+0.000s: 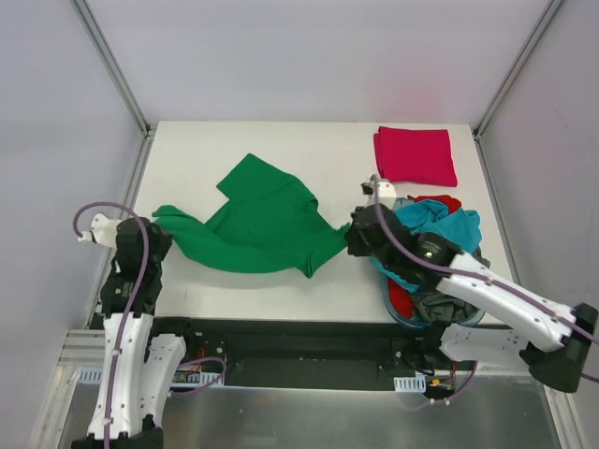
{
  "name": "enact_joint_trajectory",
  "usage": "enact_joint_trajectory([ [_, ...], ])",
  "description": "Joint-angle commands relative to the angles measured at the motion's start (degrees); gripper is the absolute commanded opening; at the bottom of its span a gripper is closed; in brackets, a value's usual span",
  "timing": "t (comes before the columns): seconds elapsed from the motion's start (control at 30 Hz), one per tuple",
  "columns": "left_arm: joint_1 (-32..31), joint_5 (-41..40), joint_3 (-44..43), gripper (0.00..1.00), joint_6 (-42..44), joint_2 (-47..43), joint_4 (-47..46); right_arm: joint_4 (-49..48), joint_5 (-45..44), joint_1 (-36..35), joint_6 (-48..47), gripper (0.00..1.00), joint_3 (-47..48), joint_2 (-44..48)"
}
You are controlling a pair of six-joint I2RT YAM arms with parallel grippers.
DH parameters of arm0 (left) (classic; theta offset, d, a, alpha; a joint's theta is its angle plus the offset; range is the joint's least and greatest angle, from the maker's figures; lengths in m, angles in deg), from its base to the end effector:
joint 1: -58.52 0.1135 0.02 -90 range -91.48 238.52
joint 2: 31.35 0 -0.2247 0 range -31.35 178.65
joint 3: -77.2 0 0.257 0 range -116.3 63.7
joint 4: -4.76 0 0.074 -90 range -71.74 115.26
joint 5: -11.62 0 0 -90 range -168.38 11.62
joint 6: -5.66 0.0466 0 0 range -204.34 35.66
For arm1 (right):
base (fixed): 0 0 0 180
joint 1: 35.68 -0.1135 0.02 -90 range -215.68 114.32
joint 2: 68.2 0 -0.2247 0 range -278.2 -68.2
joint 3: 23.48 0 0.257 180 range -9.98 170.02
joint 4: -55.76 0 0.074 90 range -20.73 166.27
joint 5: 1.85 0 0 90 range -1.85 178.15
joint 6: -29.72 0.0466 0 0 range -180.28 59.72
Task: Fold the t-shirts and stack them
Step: Flatten out the tshirt
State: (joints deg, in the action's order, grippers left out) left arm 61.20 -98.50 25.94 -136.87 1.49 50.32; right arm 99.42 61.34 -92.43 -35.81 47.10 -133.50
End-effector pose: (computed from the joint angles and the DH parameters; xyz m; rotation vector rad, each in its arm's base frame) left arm 0.1789 0.0244 0.2628 -1.1228 1.6777 -0.1940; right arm 0.1671 0.2165 0.2695 -0.3610 2.1422 0.2889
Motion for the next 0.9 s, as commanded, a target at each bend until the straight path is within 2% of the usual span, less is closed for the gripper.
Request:
enact_joint_trajectory([
  [0.0, 0.2, -1.3, -12.6, 0.00, 0.1, -4.6, 1.5, 5.3, -2.5, 0.1, -7.9, 0.01, 10.3, 9.3],
  [0.2, 0.1, -2.4, -33.0, 0.00, 2.2, -5.1, 1.4, 5.4, -1.3, 0.0, -15.9, 0.01, 25.3, 15.8],
  [0.37, 0.0, -3.6, -48.7, 0.00, 6.3, 0.4, 0.8, 6.6, 4.8, 0.1, -22.0, 0.01, 43.2, 12.9],
  [0.47, 0.1, -3.0, -55.7, 0.00, 8.4, 4.9, 0.7, 8.9, 1.1, 0.1, -27.6, 0.01, 55.4, 7.5],
  [0.6, 0.1, -4.1, -60.6, 0.00, 9.0, 11.1, -0.8, 8.8, -8.8, 0.0, -37.7, 0.01, 68.3, -0.9],
  [0.73, 0.1, -4.7, -62.4, 0.00, 10.3, 17.9, -3.9, -0.9, -17.4, 1.5, -50.0, 0.01, 71.2, -7.5],
  [0.87, 0.1, -4.9, -63.1, 0.00, 12.9, 27.1, -8.2, -2.6, -12.2, 12.2, -48.7, 0.01, 71.2, -13.1],
])
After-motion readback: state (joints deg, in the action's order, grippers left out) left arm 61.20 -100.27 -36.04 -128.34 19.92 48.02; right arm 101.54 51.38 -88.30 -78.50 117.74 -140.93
